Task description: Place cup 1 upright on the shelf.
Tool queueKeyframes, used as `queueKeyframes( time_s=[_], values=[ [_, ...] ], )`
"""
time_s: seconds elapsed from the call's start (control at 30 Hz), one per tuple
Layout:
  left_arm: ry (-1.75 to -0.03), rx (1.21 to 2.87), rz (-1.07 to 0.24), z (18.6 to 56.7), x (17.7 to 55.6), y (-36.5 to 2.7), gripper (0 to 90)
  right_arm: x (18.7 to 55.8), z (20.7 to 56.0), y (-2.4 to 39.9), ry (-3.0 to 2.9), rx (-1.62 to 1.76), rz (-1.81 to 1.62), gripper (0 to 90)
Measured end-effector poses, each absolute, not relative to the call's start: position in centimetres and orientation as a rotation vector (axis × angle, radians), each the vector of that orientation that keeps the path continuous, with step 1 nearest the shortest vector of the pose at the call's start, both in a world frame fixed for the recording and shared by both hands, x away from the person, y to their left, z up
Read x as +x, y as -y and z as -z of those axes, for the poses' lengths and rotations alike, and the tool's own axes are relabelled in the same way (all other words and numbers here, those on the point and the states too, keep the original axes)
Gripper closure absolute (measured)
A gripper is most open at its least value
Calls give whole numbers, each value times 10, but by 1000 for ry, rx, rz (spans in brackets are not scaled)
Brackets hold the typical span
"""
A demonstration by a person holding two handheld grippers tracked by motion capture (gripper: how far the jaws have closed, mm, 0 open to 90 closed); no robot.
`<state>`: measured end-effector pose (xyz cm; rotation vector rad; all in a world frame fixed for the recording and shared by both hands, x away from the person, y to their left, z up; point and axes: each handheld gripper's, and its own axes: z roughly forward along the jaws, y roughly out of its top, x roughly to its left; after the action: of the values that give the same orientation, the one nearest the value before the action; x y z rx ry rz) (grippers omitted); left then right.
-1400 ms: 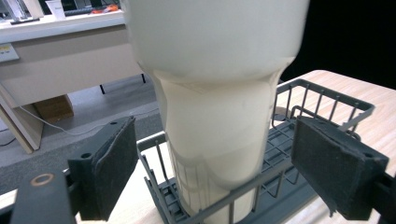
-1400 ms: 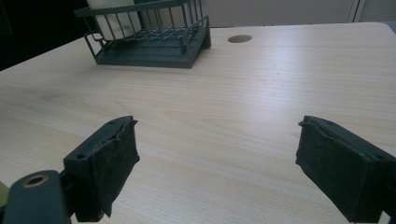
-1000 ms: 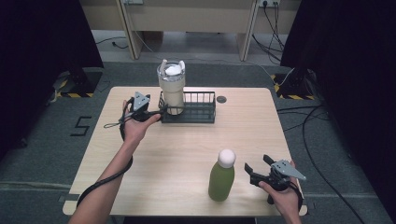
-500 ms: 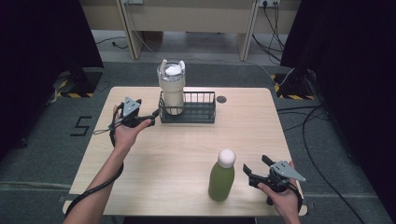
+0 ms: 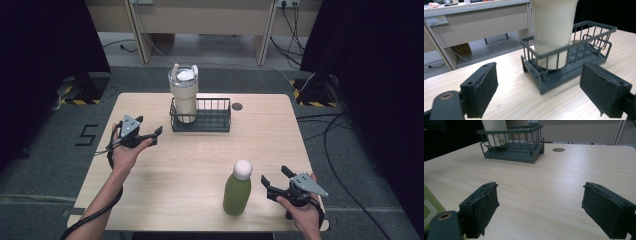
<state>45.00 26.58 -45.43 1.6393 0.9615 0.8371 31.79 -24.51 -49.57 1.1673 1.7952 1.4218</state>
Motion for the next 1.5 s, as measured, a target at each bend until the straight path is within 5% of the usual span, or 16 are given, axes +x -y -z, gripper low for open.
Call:
queueKeyframes(
  time_s=[1.0,1.5],
  values=[
    [-993,1596,-856,489,370,-324,142,315,490,235,-1812,1123,-1445,150],
    [-996,1538,-871,493,348,-331,142,287,454,227,-1829,953,-1478,179]
  ],
)
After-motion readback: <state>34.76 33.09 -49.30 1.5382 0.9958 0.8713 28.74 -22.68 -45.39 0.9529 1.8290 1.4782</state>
